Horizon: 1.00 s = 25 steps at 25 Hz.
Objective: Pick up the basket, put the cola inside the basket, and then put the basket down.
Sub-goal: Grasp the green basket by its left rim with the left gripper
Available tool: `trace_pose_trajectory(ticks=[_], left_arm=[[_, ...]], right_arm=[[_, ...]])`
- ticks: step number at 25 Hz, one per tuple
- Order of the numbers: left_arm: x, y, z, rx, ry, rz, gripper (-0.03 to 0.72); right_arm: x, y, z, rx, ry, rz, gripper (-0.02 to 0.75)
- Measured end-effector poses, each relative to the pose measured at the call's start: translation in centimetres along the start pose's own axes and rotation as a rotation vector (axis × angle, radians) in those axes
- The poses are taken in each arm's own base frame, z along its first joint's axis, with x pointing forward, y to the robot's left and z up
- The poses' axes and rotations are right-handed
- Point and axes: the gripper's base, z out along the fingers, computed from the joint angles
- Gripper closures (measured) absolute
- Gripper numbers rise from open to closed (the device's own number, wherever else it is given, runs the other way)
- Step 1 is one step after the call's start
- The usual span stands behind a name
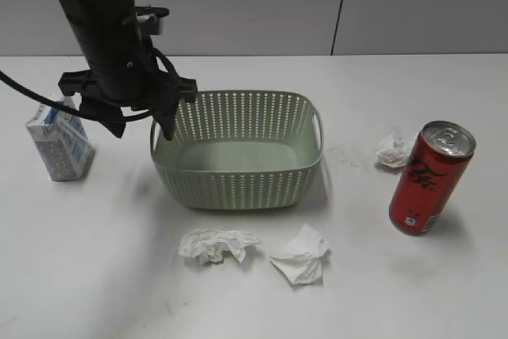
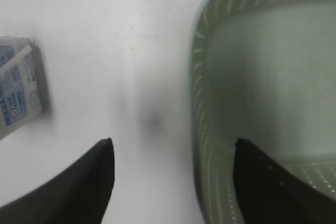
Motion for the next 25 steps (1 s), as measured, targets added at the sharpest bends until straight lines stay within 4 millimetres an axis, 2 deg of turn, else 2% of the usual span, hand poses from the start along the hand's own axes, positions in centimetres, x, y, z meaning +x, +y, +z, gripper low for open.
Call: trace_pose_trajectory(ticks=[11, 21, 23, 25], left_arm=[[-0.1, -0.3, 0.6, 0.031, 0.009, -0.022, 0.148], [-0.1, -0.5, 3.4, 0.038, 0.074, -0.046, 0.148], [-0.2, -0.6, 3.7, 0.041, 0.075, -0.049, 0.158], [-0.2, -0.6, 3.8, 0.043, 0.069, -0.050, 0.203]], right_arm=[[0.0, 0.0, 0.0, 0.000, 0.000, 0.000, 0.172], [0.0, 0.0, 0.0, 0.000, 0.000, 0.000, 0.172], [0.0, 0.0, 0.0, 0.000, 0.000, 0.000, 0.172], [0.0, 0.0, 0.0, 0.000, 0.000, 0.000, 0.172]])
